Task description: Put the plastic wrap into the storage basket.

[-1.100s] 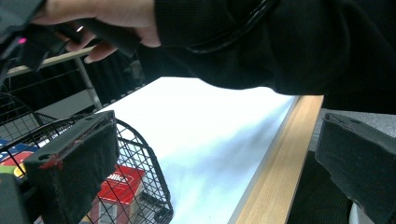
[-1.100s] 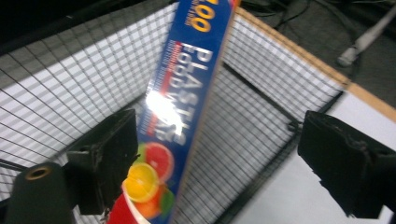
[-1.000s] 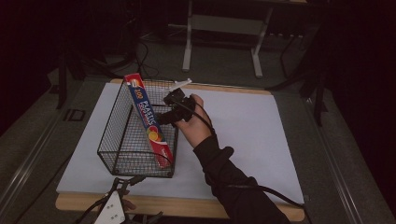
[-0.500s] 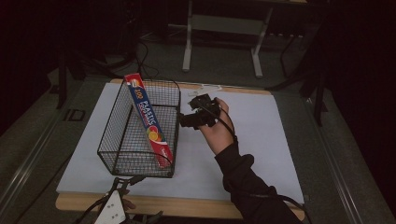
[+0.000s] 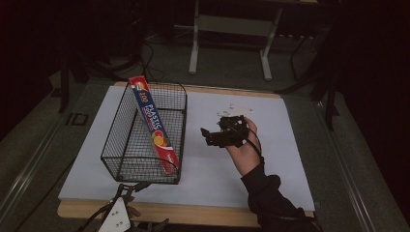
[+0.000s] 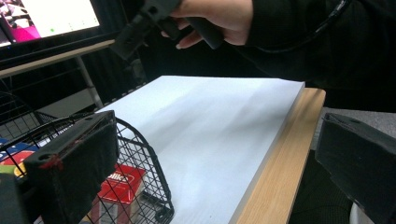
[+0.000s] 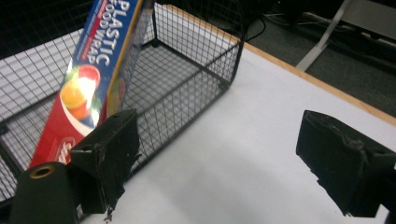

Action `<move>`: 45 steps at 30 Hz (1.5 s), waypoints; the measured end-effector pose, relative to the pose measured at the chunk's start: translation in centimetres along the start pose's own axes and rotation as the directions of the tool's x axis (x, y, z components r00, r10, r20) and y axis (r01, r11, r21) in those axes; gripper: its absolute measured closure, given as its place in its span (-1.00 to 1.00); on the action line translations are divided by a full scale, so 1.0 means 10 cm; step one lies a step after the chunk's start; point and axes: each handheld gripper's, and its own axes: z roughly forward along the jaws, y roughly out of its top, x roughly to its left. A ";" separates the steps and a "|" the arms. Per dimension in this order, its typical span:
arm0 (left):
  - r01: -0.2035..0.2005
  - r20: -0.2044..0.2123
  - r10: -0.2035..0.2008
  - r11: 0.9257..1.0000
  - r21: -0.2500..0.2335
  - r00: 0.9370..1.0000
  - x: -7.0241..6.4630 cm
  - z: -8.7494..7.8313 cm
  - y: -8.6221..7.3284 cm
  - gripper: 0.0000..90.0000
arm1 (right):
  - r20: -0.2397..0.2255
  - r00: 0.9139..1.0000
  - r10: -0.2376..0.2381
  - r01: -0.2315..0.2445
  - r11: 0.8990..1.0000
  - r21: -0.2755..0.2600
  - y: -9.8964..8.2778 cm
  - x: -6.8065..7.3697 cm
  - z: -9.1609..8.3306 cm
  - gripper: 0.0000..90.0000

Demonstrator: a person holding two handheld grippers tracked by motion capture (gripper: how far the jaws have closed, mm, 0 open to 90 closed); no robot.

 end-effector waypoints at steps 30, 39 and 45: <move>0.000 0.000 0.000 1.000 0.003 1.000 -0.01 0.01 0.00 -1.00 | 0.106 0.994 0.024 -0.024 1.000 0.001 -1.14 -0.46 -0.42 -0.71; -0.002 0.003 0.002 1.000 0.003 1.000 -0.01 0.01 0.00 -1.00 | 0.148 0.989 0.018 -0.019 1.000 0.010 -1.40 -0.51 -0.58 -0.71; -0.003 0.003 0.003 1.000 0.001 1.000 -0.01 0.01 0.01 -1.00 | 0.156 0.986 0.062 -0.064 0.998 0.007 -1.49 -0.62 -0.58 -0.71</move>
